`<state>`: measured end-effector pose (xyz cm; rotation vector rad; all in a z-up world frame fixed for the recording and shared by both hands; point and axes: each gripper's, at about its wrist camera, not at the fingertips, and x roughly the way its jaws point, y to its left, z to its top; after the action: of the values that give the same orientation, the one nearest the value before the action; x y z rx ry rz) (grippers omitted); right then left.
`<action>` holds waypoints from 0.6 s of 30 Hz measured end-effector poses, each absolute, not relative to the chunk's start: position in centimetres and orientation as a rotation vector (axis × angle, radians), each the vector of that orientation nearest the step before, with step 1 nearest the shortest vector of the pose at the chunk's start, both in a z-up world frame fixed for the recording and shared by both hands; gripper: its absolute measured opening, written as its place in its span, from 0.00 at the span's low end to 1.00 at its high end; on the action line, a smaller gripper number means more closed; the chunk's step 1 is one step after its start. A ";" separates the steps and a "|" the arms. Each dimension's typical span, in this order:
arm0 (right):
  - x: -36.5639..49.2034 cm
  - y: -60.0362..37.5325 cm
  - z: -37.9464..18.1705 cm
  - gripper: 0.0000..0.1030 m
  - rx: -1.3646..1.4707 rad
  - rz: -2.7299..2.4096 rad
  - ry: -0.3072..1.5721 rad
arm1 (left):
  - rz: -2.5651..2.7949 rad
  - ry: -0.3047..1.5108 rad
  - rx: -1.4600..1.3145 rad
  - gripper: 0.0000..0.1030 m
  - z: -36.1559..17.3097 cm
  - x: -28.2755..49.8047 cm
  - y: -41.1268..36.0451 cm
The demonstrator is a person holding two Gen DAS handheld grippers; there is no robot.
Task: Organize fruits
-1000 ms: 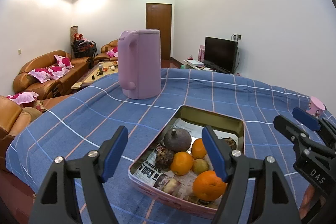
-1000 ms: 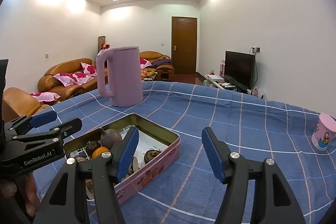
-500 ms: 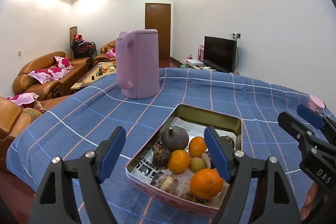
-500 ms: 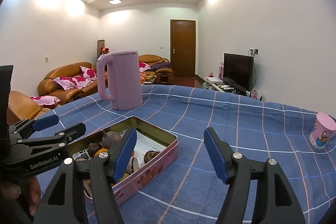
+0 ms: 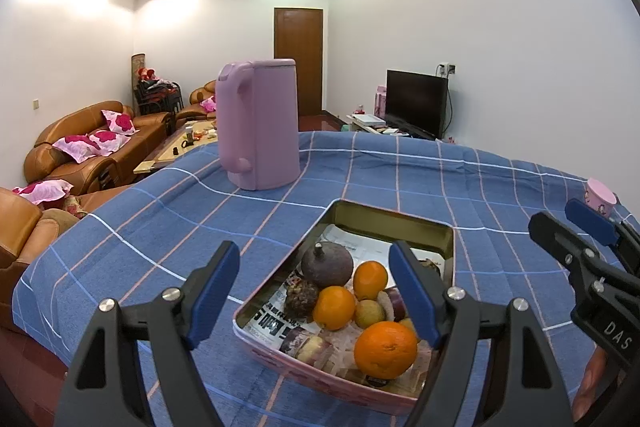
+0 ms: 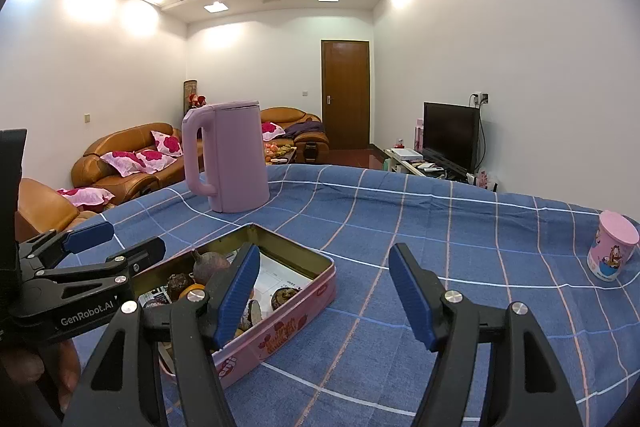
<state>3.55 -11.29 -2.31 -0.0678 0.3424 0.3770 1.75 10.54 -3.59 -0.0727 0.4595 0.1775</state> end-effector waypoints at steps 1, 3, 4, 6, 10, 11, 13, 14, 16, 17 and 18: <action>3.6 -11.3 -2.3 0.67 -0.068 0.378 0.343 | 0.177 0.459 -0.073 0.77 -3.6 1.8 10.5; 3.5 -11.3 -2.3 0.67 -0.068 0.378 0.341 | 0.176 0.461 -0.071 0.77 -3.6 1.8 10.5; 3.5 -11.3 -2.3 0.67 -0.068 0.377 0.340 | 0.178 0.461 -0.071 0.77 -3.6 1.8 10.5; 3.5 -11.4 -2.2 0.67 -0.067 0.377 0.339 | 0.175 0.462 -0.072 0.77 -3.6 1.8 10.4; 3.3 -11.4 -2.1 0.67 -0.067 0.377 0.334 | 0.176 0.459 -0.068 0.81 -3.4 1.8 10.2; 3.3 -11.4 -2.1 0.67 -0.067 0.376 0.334 | 0.178 0.457 -0.066 0.85 -3.3 1.8 10.0; 3.3 -11.5 -2.1 0.67 -0.067 0.376 0.333 | 0.180 0.445 -0.061 0.91 -3.1 1.6 9.8; 3.2 -11.5 -2.0 0.67 -0.066 0.375 0.331 | 0.185 0.439 -0.057 0.93 -2.9 1.4 9.8; 3.1 -11.6 -1.9 0.67 -0.064 0.372 0.329 | 0.184 0.429 -0.056 0.96 -2.7 1.2 9.7; 3.1 -11.7 -1.9 0.67 -0.061 0.371 0.327 | 0.182 0.426 -0.057 0.97 -2.6 1.2 9.7; 3.1 -11.8 -1.8 0.67 -0.059 0.370 0.325 | 0.179 0.423 -0.056 0.97 -2.5 1.1 9.6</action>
<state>3.05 -11.81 -1.82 -0.0586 0.3252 0.3702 1.12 9.62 -2.48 -0.0562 0.4232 0.1792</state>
